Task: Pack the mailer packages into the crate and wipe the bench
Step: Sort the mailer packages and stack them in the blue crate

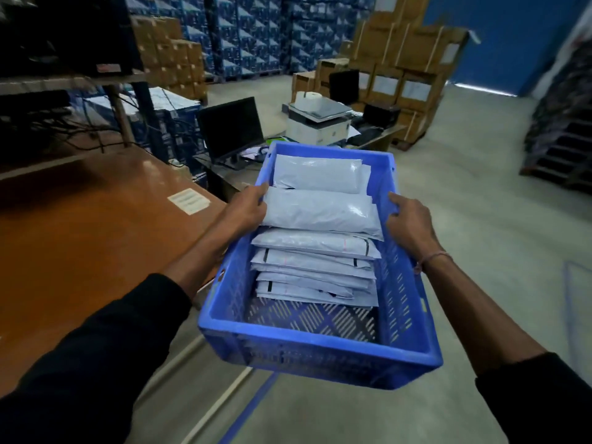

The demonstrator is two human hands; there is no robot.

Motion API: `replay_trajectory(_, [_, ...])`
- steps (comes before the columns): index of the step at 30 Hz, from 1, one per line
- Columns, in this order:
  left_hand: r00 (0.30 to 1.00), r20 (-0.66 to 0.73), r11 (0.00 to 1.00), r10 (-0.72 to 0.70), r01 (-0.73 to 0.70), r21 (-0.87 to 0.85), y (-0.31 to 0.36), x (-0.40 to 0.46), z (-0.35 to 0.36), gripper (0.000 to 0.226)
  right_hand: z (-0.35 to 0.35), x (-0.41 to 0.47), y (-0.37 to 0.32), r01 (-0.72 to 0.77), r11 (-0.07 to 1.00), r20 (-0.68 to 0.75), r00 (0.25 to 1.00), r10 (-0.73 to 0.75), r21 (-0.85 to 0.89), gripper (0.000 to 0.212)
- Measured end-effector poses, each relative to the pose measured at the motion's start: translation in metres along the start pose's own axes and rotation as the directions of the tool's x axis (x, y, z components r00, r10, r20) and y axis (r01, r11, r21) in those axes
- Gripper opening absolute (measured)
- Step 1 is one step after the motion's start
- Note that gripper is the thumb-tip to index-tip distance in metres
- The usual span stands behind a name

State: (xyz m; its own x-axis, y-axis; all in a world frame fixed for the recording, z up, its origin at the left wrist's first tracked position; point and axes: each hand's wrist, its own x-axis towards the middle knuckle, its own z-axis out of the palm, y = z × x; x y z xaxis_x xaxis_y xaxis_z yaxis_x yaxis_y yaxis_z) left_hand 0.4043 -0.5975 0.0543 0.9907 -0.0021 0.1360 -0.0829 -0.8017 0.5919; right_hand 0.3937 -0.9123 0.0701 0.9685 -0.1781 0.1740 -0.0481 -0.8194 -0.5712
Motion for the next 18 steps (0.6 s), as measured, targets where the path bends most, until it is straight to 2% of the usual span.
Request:
replay_trajectory(4, [0.996,0.079,0.998,0.04,-0.036,-0.052,0.029,0.03,0.051,0.044,-0.003,0.021,0.055,-0.092,0.995,-0.042,0.995,0.094,0.044,0.057])
replay_trajectory(7, [0.986,0.14,0.993,0.091,-0.079,-0.092,0.037,0.058,0.089,0.066,0.002,0.032,0.091,-0.163,0.986,-0.046,0.985,0.164,0.04,0.059])
replay_trajectory(9, [0.978,0.175,0.988,0.112,-0.092,-0.122,0.034,0.077,0.119,0.073,0.01,0.037,0.112,-0.206,0.978,-0.036,0.978,0.206,0.023,0.062])
replay_trajectory(15, [0.933,0.295,0.977,0.206,-0.177,-0.123,0.0,0.139,0.225,0.072,0.056,0.046,0.177,-0.382,0.924,-0.003,0.924,0.382,0.019,0.072])
replay_trajectory(18, [0.9,0.384,0.977,0.206,-0.166,-0.135,-0.018,0.156,0.277,0.067,0.086,0.044,0.207,-0.469,0.883,0.009,0.883,0.469,0.012,0.073])
